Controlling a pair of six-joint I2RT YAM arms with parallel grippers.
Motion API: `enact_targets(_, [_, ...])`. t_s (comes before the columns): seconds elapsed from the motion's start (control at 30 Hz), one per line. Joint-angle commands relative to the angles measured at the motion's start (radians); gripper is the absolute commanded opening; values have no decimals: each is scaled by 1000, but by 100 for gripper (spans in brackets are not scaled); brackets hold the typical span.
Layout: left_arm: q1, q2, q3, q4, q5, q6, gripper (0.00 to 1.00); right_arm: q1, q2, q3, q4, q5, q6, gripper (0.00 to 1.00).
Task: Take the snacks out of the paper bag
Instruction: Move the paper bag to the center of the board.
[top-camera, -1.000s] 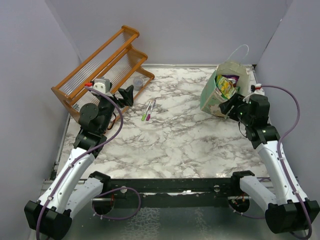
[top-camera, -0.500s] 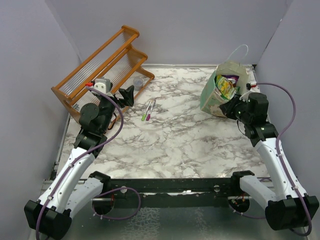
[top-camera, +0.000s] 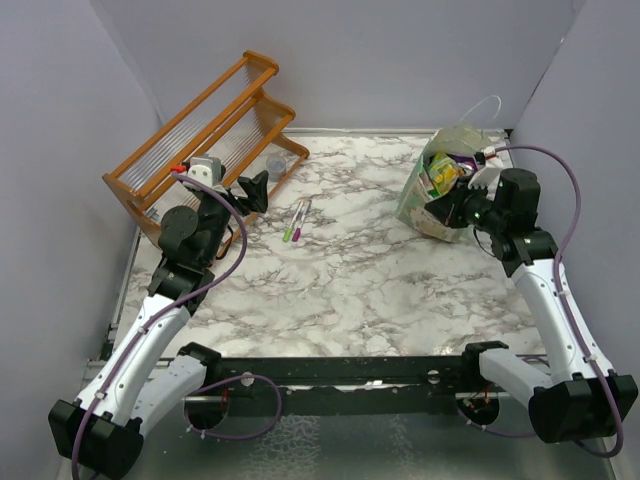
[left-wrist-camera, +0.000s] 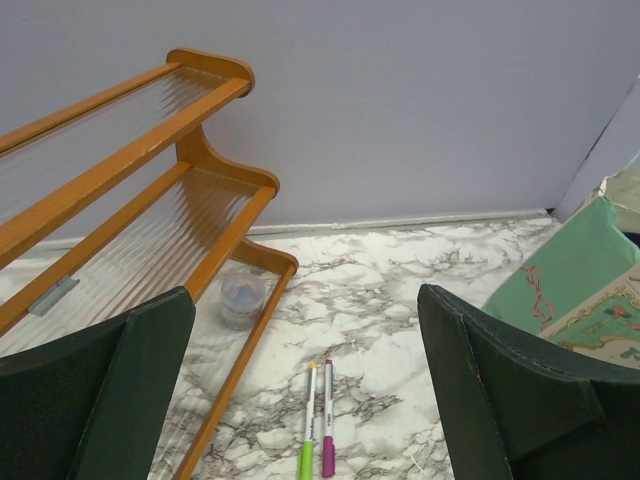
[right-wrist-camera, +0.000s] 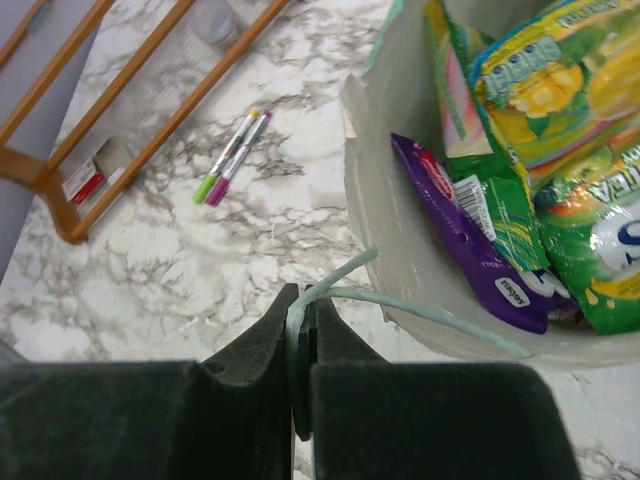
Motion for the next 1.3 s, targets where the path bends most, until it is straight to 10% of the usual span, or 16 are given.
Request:
enact_targets(0.0, [-4, 2, 9, 5, -15, -10, 97, 1, 5, 68, 55, -279, -61, 1])
enact_targets(0.5, [-4, 21, 18, -4, -4, -16, 97, 1, -72, 54, -13, -662, -104, 2])
enact_targets(0.9, [-4, 40, 34, -22, 26, -21, 97, 1, -193, -17, -134, -382, -129, 4])
enact_targets(1.27, [-41, 342, 179, 143, 483, -288, 81, 1, -371, -88, -220, 18, -19, 7])
